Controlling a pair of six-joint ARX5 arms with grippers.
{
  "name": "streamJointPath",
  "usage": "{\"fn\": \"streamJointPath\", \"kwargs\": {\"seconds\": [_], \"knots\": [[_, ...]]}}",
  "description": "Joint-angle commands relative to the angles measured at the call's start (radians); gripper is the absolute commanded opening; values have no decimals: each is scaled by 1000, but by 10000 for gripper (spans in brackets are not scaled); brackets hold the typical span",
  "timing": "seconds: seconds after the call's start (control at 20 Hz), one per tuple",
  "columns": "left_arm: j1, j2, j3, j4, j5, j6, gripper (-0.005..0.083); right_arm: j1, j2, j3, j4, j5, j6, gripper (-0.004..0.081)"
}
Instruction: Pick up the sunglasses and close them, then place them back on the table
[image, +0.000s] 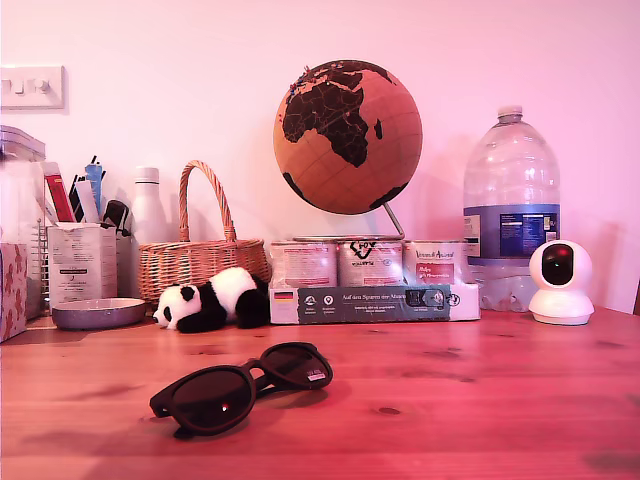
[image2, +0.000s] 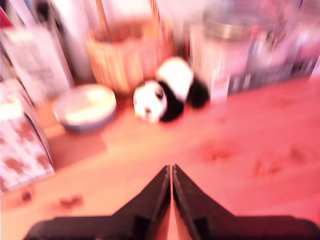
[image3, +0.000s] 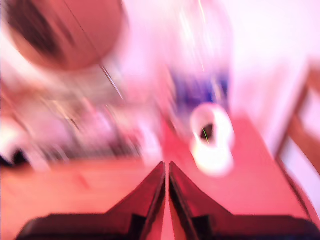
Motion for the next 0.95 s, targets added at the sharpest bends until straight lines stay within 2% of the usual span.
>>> {"fn": "streamJointPath", "kwargs": {"seconds": [0.0,0.25,0.3,0.9], "knots": [[0,-92,-15,-20,-3,-19,-18,9,-76,-18,-40,-3,-3,-12],[-2,-305,-15,-211,-1,-34,-19,11,-256,-18,-179,-3,5,-12],[-1,-332,-15,-251,-1,-77,-18,11,-264,-18,-191,-3,5,-12],[-1,-365,-15,-514,-2,-76,-19,11,-266,-18,-644,-3,5,-12]]}}
